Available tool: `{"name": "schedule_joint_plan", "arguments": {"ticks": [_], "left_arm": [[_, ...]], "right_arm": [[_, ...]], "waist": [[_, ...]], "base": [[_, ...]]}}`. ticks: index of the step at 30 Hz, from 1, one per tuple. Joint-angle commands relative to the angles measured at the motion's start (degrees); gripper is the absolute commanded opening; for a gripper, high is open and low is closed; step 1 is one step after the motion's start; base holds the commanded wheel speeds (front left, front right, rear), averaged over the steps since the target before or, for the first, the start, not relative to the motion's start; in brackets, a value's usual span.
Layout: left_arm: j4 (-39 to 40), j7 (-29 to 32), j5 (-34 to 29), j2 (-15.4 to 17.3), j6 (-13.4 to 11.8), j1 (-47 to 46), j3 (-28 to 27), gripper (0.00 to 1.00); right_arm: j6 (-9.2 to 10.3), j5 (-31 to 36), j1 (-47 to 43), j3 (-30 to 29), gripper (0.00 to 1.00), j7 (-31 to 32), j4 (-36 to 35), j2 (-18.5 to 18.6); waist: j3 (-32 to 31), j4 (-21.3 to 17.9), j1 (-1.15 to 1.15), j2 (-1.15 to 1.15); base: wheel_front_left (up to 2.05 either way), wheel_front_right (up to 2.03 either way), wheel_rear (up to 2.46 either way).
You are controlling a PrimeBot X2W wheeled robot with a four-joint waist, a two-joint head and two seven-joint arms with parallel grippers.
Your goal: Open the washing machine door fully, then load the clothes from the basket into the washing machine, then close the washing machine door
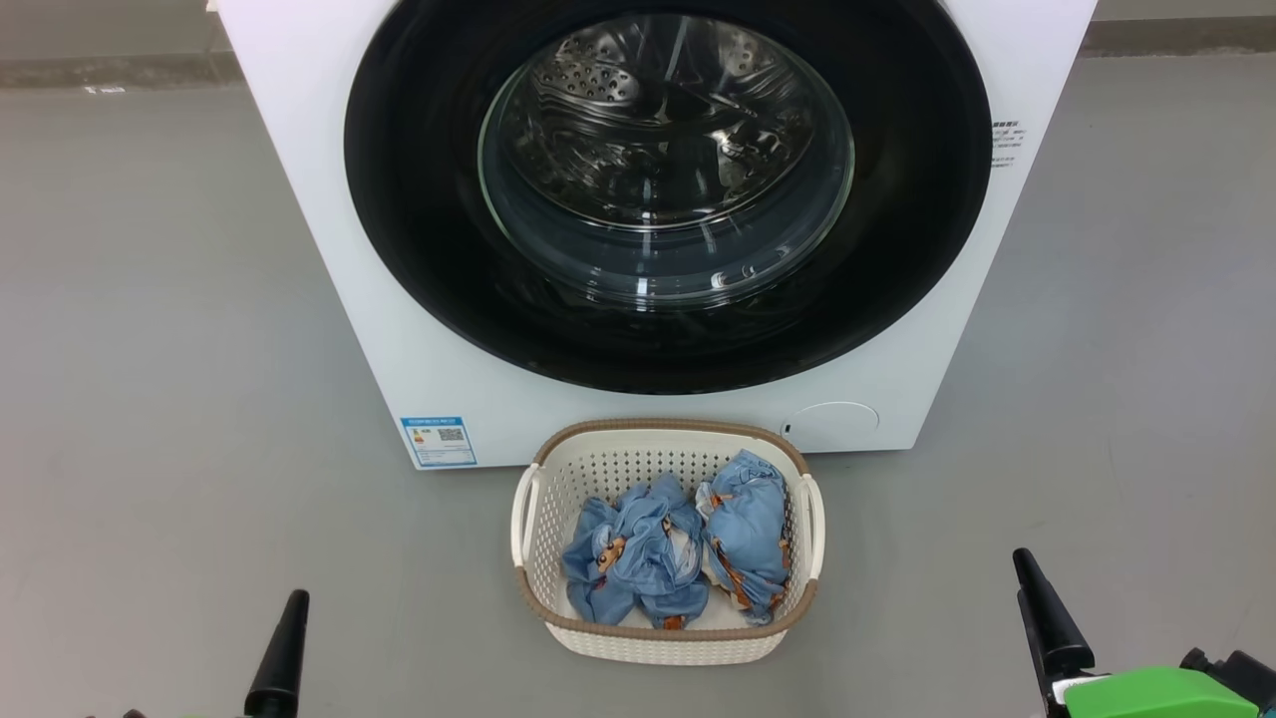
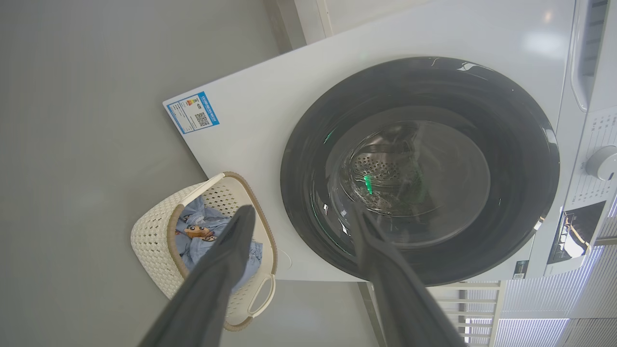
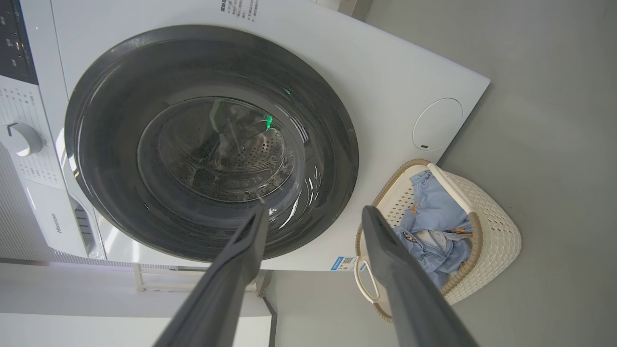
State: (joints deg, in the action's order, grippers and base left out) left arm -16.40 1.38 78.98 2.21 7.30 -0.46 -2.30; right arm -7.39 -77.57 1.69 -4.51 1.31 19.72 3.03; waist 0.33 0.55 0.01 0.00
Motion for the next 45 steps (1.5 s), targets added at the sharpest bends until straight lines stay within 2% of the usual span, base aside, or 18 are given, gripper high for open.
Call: {"name": "schedule_joint_plan", "arguments": {"ticks": [1,23,45], "left_arm": [[1.83,-0.52,-1.6,1.28,0.05,-1.59,-0.41,1.0],[2.56,-4.23,-19.01,2.41,0.08,-1.17,1.29,1.0],[4.02,-7.77,-33.32,3.38,0.11,-0.74,2.35,1.0]], "right_arm": [[-0.02,1.54,2.95,0.62,1.0,-0.55,-1.2,0.88],[-0.04,17.26,4.27,4.09,1.0,-4.24,1.2,2.28],[-0.06,30.43,5.14,6.03,1.0,-7.76,2.48,3.31]], "waist": [[0.0,0.02,-0.01,0.0],[-0.27,0.26,-0.01,0.0],[-0.33,0.37,-0.01,0.0]], "base": [[0.0,0.0,0.0],[0.0,0.0,0.0],[0.0,0.0,0.0]]}}
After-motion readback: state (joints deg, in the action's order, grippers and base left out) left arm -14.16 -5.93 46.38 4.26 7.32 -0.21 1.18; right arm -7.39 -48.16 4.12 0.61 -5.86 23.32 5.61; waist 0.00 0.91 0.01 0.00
